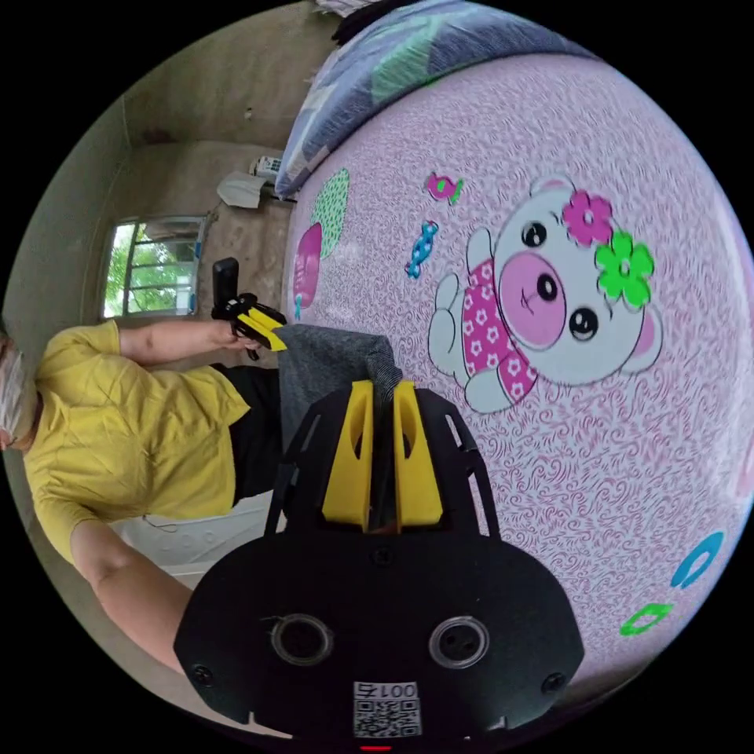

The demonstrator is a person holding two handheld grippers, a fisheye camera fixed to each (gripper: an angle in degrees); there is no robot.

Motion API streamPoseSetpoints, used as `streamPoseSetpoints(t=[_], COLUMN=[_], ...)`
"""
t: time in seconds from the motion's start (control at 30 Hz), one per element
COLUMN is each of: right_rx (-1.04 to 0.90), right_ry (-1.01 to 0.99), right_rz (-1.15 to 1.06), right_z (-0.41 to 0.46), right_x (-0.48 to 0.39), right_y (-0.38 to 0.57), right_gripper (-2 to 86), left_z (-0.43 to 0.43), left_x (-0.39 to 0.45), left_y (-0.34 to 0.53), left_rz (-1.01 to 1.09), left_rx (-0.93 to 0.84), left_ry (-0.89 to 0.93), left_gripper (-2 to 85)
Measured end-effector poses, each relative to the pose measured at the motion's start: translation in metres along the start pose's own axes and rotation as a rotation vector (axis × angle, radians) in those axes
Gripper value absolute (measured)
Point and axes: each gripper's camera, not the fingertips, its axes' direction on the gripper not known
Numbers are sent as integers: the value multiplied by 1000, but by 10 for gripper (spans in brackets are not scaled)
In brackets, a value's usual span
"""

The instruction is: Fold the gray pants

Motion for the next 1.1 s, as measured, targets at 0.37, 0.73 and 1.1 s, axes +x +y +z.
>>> streamPoseSetpoints(t=[0.37,0.73,1.1], right_rx=[403,343,300], right_ry=[348,334,288], right_rz=[-195,-237,-85], right_z=[-156,-118,33], right_x=[-166,-263,-242], right_y=[-12,123,254], right_gripper=[28,30,35], left_z=[-55,51,248], left_x=[68,166,209], left_y=[-20,110,252], left_rz=[338,656,723], left_rx=[301,193,-114], left_ry=[-188,-223,-475], left_gripper=[-3,-2,-2])
